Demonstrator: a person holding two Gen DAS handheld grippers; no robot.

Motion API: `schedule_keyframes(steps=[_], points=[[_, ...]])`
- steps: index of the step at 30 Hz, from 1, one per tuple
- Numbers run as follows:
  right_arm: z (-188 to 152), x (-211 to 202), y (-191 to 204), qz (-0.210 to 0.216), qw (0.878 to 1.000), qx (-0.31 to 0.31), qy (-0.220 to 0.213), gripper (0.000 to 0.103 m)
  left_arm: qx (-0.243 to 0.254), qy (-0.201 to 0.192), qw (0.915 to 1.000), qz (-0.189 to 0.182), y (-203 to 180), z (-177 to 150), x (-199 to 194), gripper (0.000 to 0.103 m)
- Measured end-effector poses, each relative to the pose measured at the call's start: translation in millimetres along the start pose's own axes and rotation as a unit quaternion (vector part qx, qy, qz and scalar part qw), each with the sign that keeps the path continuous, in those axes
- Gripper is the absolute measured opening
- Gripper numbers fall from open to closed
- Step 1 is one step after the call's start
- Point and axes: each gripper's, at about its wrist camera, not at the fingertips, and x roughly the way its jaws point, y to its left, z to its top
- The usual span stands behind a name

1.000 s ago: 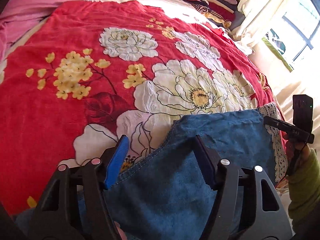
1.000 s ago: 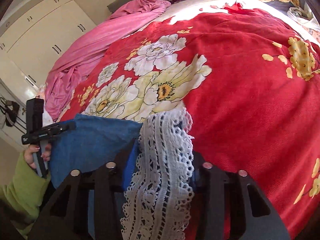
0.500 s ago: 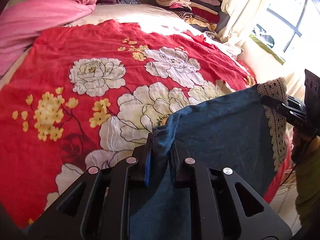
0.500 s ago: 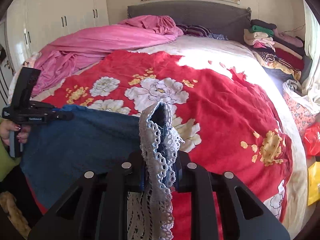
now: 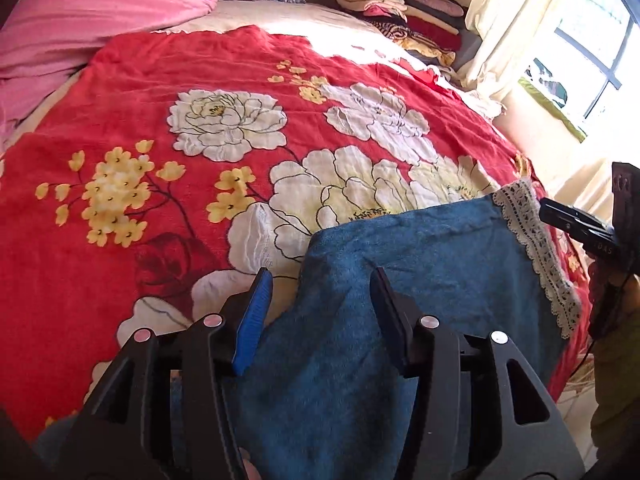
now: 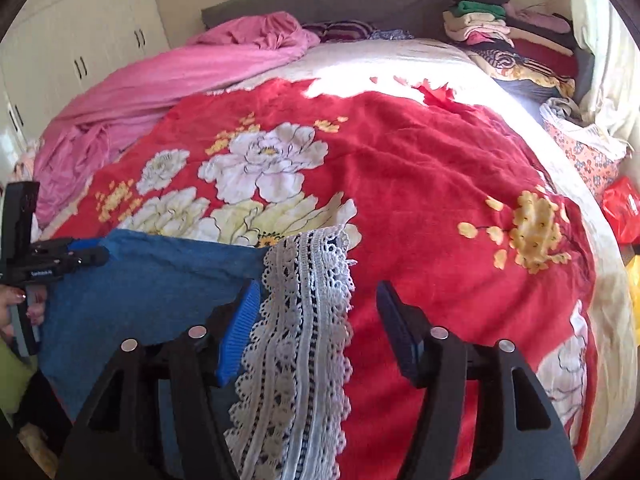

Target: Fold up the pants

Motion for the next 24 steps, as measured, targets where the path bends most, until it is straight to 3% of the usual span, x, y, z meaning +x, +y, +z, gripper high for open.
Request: schedule_keyframes(steps=[4,9,17,22,24], points=[[-23,-48,-3,0.005,0.999,0.031,-0.026,0.068,-0.017,-0.03,0.9994,0.005,5,-11,-39,0.049],[-62,-79,1,0.016,0.997,0.07,-0.022,0.07,-0.035,-0.065,0.9968,0.033,18,-39,-92,0.054],[-103,-79,12,0.03,0.993,0.114,-0.01,0.07,-0.106,-0.094,0.9856,0.092,64,-97,-164,0.059],[-108,-76,14,0.04,0.993,0.109,-0.002,0.07,-0.153,-0.104,0.973,0.138,91,-130,-192,0.065],[-109,-73,13,0.041,0.993,0.111,0.002,0.07,-0.174,-0.103,0.9693,0.14,102,-138,-195,0.065]])
